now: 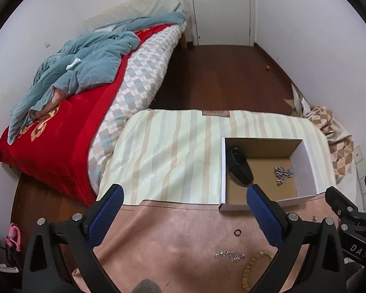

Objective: Organize jewelry
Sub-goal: 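Move the right tool to the wooden bead bracelet and grasp it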

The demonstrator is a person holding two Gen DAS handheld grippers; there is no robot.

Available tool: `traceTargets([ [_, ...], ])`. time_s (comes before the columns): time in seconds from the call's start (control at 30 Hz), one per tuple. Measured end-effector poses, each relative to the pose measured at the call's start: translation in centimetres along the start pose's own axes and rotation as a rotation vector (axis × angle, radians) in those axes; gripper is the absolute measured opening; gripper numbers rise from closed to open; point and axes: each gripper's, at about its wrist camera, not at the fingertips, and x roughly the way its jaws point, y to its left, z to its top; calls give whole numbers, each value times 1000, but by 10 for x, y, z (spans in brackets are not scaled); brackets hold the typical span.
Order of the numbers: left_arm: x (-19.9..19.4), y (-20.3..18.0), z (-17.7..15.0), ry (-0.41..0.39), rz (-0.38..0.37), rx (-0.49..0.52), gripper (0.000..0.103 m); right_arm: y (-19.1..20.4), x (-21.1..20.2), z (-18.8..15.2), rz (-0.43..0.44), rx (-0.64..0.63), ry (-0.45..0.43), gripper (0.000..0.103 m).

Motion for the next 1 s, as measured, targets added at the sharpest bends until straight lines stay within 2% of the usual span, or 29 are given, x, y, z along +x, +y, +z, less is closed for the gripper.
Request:
traceTargets([
  [0.3, -54, 9, -16, -68, -37, -18, 103, -5, -66, -18, -9, 31, -103, 101],
  [0.53, -73, 13, -33, -74, -48, -23, 103, -10, -90, -37, 13, 55, -116, 101],
  [0.67, -63, 20, -53, -39, -22, -30, 103, -15, -75, -59, 49, 94, -55, 101],
  [0.93, 11, 18, -114, 163, 47, 0, 103, -14, 20, -128, 129, 168, 207, 100],
  [1.0, 25, 17, -123, 192, 63, 6, 103, -8, 43, -142, 149, 181, 255, 91],
])
